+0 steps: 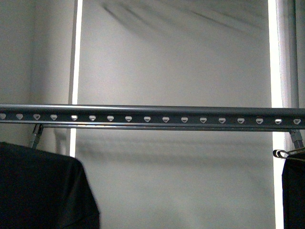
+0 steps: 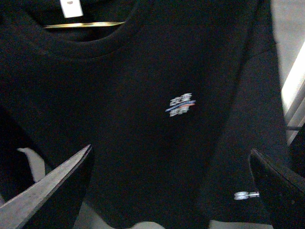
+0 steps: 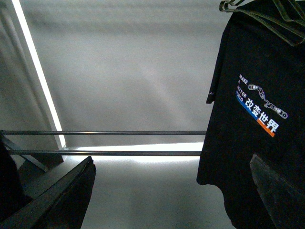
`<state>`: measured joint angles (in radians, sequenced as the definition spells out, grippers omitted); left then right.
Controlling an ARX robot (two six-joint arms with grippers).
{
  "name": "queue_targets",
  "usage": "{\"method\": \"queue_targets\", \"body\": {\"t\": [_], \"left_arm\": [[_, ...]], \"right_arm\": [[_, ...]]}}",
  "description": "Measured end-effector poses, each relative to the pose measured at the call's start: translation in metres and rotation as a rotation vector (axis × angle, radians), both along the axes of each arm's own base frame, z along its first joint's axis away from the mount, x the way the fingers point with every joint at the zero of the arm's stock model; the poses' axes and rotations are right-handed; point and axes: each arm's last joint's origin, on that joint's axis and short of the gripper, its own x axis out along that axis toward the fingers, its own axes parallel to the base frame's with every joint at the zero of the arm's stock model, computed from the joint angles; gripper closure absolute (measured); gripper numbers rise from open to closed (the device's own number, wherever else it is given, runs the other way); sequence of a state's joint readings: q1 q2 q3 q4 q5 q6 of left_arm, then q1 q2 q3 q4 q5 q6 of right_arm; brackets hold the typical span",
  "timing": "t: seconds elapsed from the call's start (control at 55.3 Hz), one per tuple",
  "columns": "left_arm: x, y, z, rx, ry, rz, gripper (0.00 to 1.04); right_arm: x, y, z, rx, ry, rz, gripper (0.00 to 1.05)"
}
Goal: Hang clothes on hanger
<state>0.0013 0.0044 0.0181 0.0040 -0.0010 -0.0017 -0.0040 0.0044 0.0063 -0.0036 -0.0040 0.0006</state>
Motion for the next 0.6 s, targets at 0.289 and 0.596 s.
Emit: {"method": "queue_targets", "body": {"t": [0.289, 0.596], "left_arm": [[0.0, 0.0, -0.001, 0.006, 0.012, -0.022, 0.07], [0.078, 0.01, 0.074, -0.189, 0.074, 0.033, 0.07]], "right_arm": [[0.0, 0.0, 0.0, 0.0, 0.0, 0.0, 0.07], [0.0, 0.0, 0.0, 0.0, 0.0, -0.002, 0.07]]}}
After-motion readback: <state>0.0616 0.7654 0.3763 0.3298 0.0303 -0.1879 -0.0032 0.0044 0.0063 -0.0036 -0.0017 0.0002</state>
